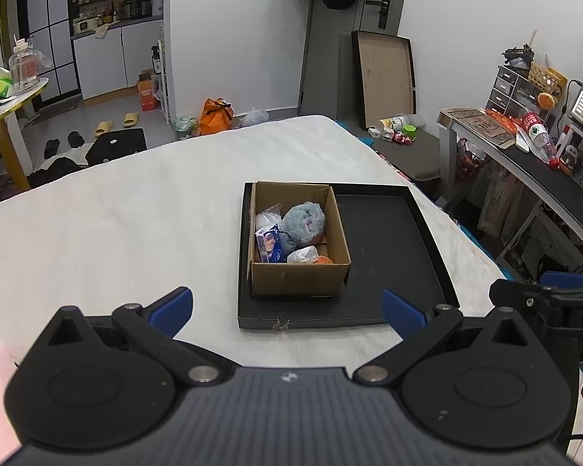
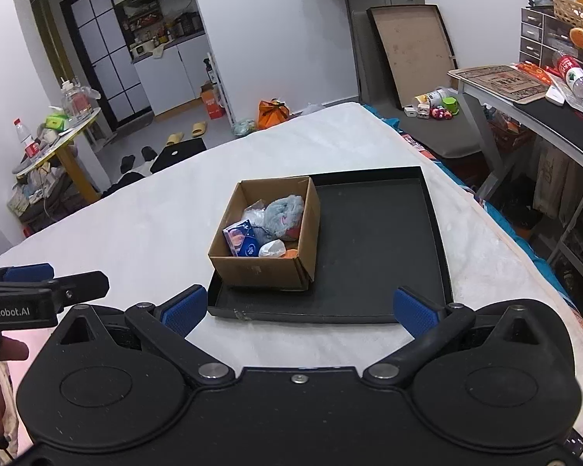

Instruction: Organize soft objects

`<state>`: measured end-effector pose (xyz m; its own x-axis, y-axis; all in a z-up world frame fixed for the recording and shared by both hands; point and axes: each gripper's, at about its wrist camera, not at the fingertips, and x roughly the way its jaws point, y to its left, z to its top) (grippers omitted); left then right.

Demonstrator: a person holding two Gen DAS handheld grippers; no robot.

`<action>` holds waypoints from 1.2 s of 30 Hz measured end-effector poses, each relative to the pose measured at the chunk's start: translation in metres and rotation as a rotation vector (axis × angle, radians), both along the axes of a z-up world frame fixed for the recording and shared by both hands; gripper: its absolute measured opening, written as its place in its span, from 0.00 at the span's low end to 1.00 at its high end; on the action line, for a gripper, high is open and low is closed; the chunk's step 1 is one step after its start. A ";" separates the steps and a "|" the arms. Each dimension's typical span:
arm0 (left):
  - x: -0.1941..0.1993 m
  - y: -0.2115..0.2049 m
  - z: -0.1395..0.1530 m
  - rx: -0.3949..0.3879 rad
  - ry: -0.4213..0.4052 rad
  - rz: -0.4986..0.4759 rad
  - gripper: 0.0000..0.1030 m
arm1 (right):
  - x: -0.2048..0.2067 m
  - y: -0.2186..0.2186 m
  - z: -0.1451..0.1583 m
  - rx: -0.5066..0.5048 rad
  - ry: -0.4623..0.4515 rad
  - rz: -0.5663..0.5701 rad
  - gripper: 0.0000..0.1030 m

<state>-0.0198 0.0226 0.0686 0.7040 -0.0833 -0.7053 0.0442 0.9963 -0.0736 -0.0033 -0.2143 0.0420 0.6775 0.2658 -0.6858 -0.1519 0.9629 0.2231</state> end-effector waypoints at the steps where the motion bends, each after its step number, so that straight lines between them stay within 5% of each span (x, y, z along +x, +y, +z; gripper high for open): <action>1: 0.000 0.000 0.000 0.002 0.000 -0.001 1.00 | 0.001 0.000 0.000 -0.002 0.002 -0.003 1.00; 36: 0.001 -0.003 -0.004 0.052 -0.017 -0.008 1.00 | 0.006 0.000 -0.010 -0.014 0.027 0.011 1.00</action>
<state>-0.0187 0.0194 0.0643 0.7151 -0.0527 -0.6970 0.0530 0.9984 -0.0211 0.0023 -0.2147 0.0323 0.6556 0.2636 -0.7075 -0.1569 0.9642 0.2139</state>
